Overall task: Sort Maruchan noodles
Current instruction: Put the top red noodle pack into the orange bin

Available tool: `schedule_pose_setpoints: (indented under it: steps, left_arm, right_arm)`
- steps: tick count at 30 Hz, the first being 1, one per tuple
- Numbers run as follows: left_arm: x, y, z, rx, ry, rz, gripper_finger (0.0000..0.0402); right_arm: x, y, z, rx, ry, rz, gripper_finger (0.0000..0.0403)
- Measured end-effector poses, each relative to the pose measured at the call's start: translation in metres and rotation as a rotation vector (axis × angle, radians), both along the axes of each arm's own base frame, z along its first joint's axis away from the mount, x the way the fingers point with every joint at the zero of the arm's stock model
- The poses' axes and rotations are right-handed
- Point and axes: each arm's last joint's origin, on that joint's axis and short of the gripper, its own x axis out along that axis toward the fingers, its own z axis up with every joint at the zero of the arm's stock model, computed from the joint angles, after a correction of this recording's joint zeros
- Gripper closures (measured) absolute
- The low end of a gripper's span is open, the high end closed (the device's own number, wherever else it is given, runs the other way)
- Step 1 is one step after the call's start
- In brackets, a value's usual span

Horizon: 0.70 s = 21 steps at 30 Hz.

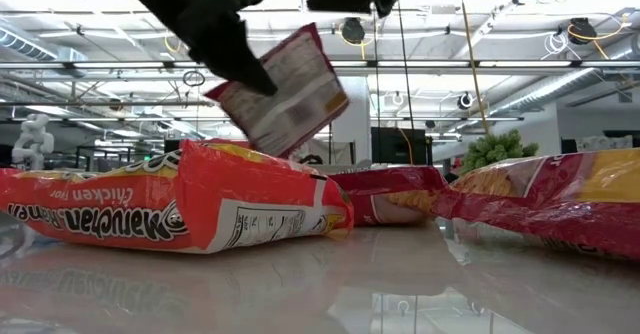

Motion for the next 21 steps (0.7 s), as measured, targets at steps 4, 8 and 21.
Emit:
schedule_pose_setpoints:
  steps: [4, 8, 21]
  left_arm:
    - [-0.015, -0.02, 0.005, 0.008, 0.045, -0.064, 0.0283]
    - [-0.036, -0.045, 0.013, -0.004, 0.065, -0.143, 0.0283]
    - [-0.123, -0.117, 0.045, -0.178, 0.03, -0.43, 0.0283]
  right_arm:
    - [-0.01, 0.012, 0.013, 0.016, -0.04, 0.037, 0.0341]
    - [-0.019, 0.023, 0.025, 0.026, -0.082, 0.078, 0.0335]
    - [-0.025, 0.034, 0.03, 0.122, -0.122, 0.102, 0.034]
